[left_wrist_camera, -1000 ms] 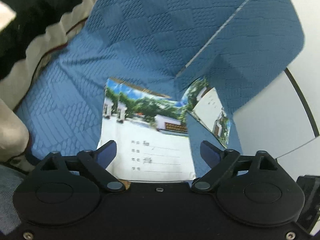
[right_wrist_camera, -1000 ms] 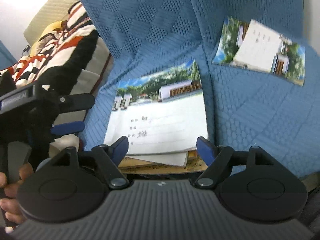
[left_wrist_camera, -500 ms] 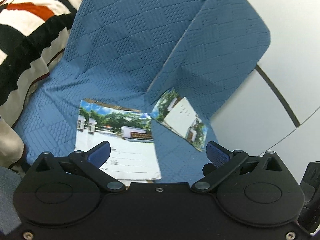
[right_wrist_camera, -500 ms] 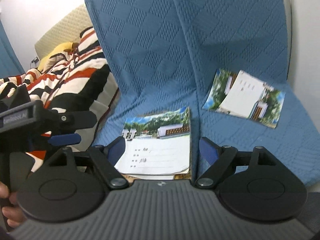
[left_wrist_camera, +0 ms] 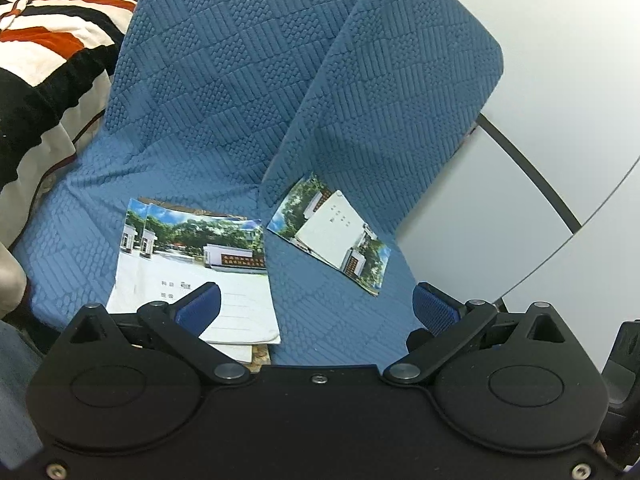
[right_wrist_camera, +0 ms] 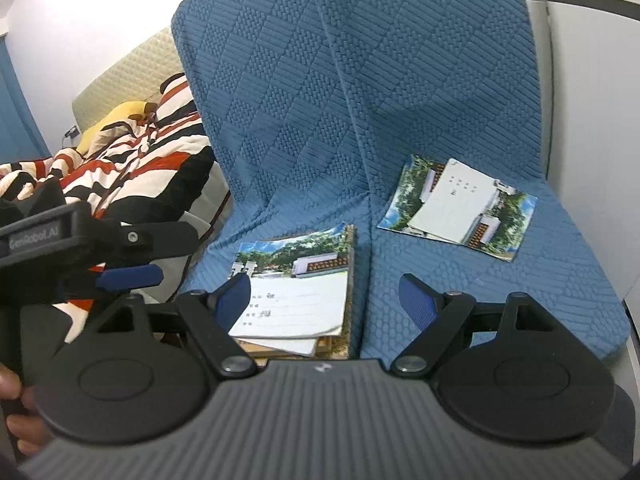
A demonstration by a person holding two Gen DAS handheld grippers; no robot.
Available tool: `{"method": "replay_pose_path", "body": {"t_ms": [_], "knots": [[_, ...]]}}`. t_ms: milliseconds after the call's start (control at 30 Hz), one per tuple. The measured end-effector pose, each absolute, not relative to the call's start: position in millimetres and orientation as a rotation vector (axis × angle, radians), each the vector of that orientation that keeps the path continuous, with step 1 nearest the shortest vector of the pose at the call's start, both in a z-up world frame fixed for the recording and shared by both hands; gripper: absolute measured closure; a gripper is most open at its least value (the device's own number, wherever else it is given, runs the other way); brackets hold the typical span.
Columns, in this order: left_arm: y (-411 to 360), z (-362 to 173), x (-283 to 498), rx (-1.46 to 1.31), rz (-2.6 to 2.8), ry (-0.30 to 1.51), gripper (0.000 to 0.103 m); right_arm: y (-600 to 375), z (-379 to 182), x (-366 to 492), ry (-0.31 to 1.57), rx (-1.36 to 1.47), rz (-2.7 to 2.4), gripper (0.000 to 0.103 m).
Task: Organize objects
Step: 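Withdraw both grippers from the stack and move toward the last booklet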
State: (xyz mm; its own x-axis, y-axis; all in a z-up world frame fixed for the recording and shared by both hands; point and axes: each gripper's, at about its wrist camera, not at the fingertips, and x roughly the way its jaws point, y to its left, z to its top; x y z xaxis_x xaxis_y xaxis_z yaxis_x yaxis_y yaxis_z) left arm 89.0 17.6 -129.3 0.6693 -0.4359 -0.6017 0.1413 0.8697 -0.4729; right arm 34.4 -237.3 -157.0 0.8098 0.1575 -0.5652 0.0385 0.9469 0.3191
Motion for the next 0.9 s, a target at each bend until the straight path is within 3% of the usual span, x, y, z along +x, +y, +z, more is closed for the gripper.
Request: {"method": "replay_pose_path", "body": {"t_ms": [900], "knots": [[-49, -154, 80, -0.375, -0.34, 0.791, 0.001, -295, -184, 5, 0.638, 0.331, -0.01, 0.02]]}}
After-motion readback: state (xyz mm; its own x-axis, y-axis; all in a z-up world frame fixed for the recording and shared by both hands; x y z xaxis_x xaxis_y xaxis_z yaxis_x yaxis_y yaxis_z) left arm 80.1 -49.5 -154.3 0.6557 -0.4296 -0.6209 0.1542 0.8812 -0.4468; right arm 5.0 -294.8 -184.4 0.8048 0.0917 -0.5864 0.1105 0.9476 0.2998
